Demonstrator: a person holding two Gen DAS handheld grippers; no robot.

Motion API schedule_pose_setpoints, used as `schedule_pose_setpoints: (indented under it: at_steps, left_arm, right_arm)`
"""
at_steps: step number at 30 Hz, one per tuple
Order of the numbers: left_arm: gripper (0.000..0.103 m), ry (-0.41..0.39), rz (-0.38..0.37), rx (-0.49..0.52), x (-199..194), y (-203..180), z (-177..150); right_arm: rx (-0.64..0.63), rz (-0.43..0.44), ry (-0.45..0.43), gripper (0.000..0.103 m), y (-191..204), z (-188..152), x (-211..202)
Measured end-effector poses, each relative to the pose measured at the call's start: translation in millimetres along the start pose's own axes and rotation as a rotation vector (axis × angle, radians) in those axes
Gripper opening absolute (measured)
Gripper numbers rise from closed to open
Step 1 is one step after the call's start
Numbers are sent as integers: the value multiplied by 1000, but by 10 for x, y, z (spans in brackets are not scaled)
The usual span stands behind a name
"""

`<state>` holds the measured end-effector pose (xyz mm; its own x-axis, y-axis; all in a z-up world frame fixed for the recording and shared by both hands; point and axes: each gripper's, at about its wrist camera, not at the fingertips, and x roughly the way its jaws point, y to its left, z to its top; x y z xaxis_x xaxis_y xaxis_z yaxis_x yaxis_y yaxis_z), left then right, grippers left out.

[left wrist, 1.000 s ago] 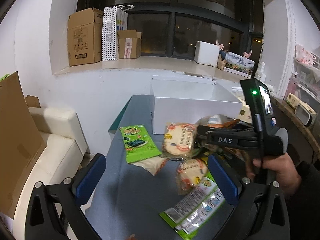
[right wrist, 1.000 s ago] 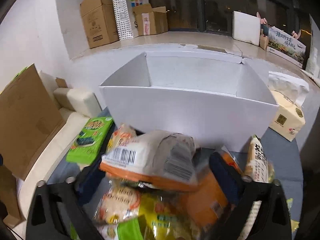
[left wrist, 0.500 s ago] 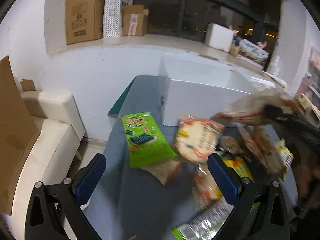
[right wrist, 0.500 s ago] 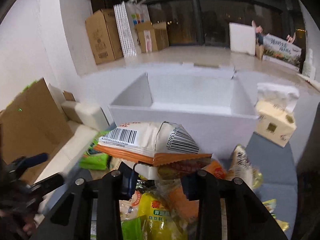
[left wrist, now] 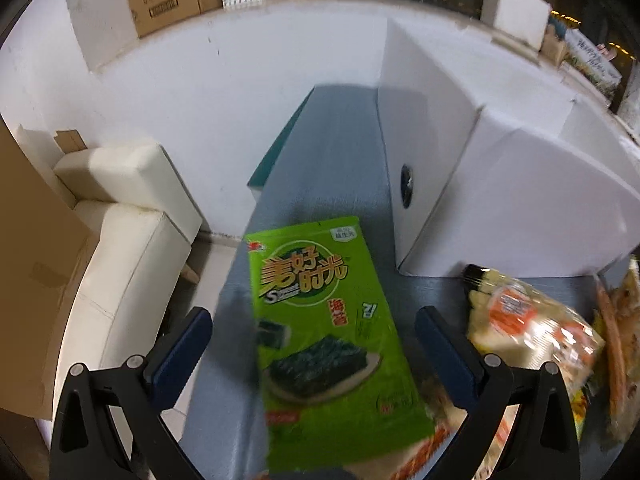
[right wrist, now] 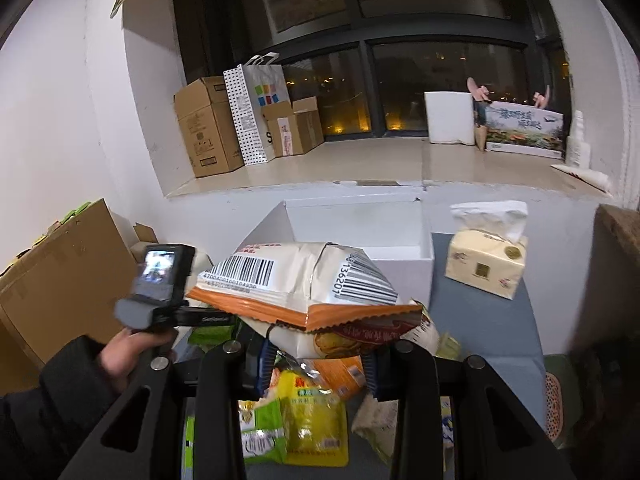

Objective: Organize snacks
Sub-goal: 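Carry the chip bag into the white box with the right gripper while left gripper grasps the seaweed packet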

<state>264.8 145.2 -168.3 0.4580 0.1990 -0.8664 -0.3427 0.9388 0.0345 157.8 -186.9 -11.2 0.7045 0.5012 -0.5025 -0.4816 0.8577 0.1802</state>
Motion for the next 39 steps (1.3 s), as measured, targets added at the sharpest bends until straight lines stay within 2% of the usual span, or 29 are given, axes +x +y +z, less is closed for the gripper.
schedule_pose_setpoints:
  at_steps: [1,2,3,4,10,15,20,23,26,29,31,33,37,39]
  left_arm:
    - [103,11,6,-2,41,-17,0]
    - [97,20,5,-6,78,-30,0]
    - [72,26,5,-9,94,-39,-5]
    - [70,26,11,-6,91,-48,-9]
    - [70,-73,-68,-23,-265,41,-35]
    - [69,-227,-158,5,-899,90,-66]
    - [69,-387,-255,54,-1574,6,38]
    - [69,-425,-310,77,-1774,-61,205]
    - [69,-437,-337,99,-1793,-182,435]
    - [69,-433,-358,114,-1718,-386,694]
    - [69,-429,-340,129,-1626,-522,815]
    - [69,-405,-330,154,-1474,-681,946]
    - [70,-353,-285,172,-1107,-855,1092]
    - [76,-341,-253,171,-977,-901,1127]
  right_arm:
    - [3,-4,3,38,-15,-16,-12]
    - [5,-5,4,38,-26,-27,-20]
    - [6,-3,2,37,-37,-42,-36]
    - [8,1,2,37,-41,-49,-44]
    - [-12,17,-2,36,-18,-51,-23]
    - [-7,37,3,34,-13,35,70]
    - [-9,60,-28,33,6,278,112]
    - [-23,61,-56,33,27,499,153]
    - [-18,65,-77,33,-2,745,261]
    - [29,72,-48,33,-126,1076,538]
    - [54,95,21,33,-242,1298,863]
    - [79,82,88,33,-348,1403,1141]
    - [150,85,270,34,-629,1448,1746]
    - [192,90,353,37,-753,1399,1983]
